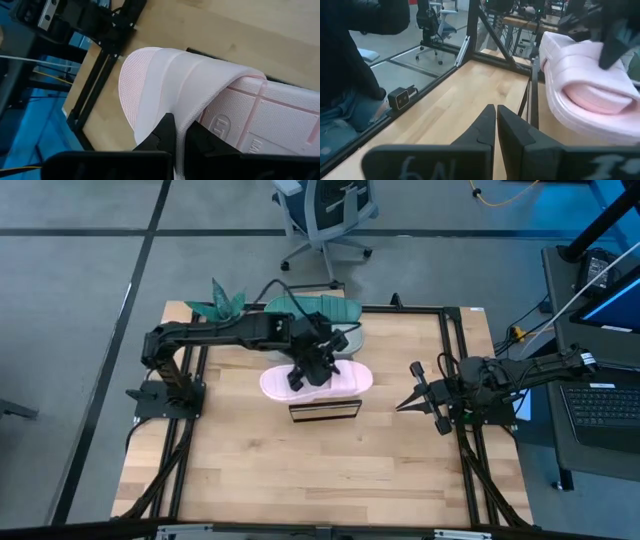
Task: Pick and place slippers onto the shelf
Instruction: Put the pink pair of slippers on the shelf
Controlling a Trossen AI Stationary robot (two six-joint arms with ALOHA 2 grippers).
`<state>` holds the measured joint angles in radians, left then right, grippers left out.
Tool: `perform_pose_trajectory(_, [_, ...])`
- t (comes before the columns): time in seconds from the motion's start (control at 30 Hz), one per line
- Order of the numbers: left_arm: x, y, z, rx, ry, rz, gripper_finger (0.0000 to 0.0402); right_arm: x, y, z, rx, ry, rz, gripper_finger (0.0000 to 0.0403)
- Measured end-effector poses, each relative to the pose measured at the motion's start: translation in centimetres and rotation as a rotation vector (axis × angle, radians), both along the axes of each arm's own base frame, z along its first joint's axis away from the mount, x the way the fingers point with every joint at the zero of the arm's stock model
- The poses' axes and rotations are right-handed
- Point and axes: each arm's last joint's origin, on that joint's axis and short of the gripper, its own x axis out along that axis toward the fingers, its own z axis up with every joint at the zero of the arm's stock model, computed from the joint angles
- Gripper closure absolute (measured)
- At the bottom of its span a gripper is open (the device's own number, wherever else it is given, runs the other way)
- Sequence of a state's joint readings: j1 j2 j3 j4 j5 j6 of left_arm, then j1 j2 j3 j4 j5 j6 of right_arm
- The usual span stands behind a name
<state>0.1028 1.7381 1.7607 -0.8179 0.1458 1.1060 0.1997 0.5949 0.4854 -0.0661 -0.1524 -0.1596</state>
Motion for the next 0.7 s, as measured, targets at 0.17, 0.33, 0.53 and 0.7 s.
perform_pose_trajectory(0.17, [0.8,0.1,-0.8,0.017,0.004,0.0,0.0399,0.0,0.0,-0.2,0.001,0.022,0.0,0.0382])
perform_pose_trajectory(0.33, [1.1,0.2,-1.2,0.017,0.017,0.022,0.0399,0.0,0.0,-0.3,-0.004,0.029,0.001,0.0382])
perform_pose_trajectory(0.53, [1.4,0.3,-1.7,-0.003,0.034,0.046,0.0399,-0.1,0.0,-0.3,-0.001,0.036,0.004,0.0382])
perform_pose_trajectory(0.7, [1.6,0.5,-2.3,-0.021,0.064,0.066,0.0399,-0.1,0.0,-0.4,0.014,0.044,0.003,0.0382])
